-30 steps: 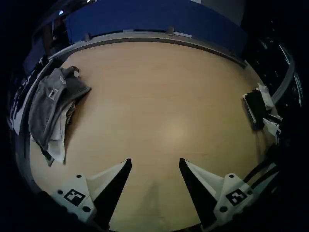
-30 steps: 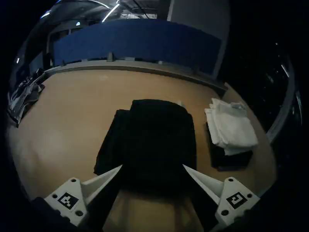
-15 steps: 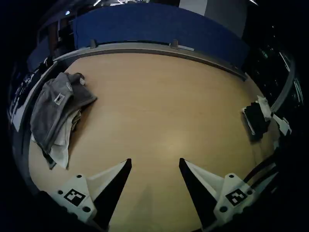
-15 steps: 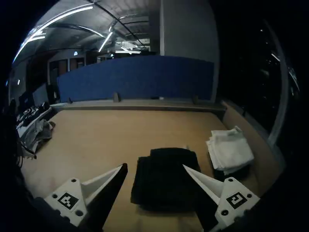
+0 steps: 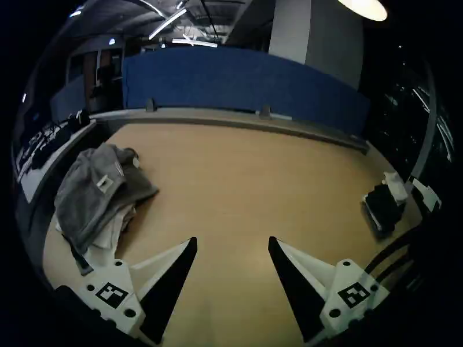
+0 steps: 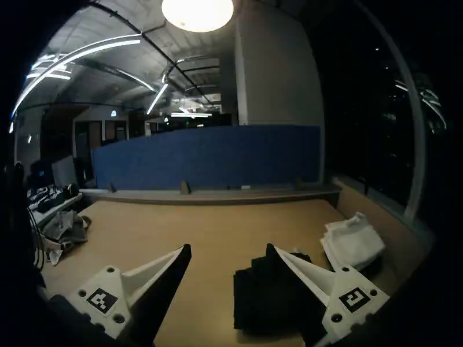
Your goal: Fold towel
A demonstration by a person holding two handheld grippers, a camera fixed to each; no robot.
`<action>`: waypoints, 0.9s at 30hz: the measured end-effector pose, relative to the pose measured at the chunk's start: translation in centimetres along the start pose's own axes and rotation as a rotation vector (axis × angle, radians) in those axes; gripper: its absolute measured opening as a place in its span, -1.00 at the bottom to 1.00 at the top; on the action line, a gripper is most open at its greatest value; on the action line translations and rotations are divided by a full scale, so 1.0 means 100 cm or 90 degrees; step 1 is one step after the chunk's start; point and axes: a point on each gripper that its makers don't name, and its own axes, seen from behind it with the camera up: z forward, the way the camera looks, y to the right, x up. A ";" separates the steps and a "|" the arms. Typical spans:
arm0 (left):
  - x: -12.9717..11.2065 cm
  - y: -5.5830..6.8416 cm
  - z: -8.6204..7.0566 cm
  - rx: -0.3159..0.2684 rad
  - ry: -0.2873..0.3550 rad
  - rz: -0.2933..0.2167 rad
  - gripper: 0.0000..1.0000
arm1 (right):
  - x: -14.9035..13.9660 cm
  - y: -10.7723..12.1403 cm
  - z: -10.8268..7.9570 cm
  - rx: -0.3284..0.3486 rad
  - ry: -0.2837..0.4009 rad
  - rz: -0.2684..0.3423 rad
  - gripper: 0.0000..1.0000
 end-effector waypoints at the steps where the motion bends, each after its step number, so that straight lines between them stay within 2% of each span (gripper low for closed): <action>1: 0.008 0.000 -0.001 0.000 0.024 0.002 0.82 | 0.003 -0.003 0.000 0.000 0.012 0.003 1.00; 5: 0.035 0.001 -0.007 -0.002 0.106 0.012 0.82 | 0.009 -0.016 0.000 0.002 0.044 0.012 1.00; 11: 0.059 0.000 -0.013 -0.004 0.175 0.017 0.82 | 0.012 -0.031 0.002 0.012 0.056 0.013 1.00; 15: 0.064 -0.007 -0.012 0.001 0.200 0.007 0.82 | 0.015 -0.036 0.001 0.007 0.066 0.008 1.00; 20: 0.058 -0.018 -0.003 0.017 0.209 -0.003 0.82 | 0.013 -0.038 0.000 0.000 0.071 0.004 1.00; 27: 0.057 -0.017 0.004 0.014 0.255 0.012 0.82 | 0.004 -0.041 -0.001 -0.007 0.076 -0.005 1.00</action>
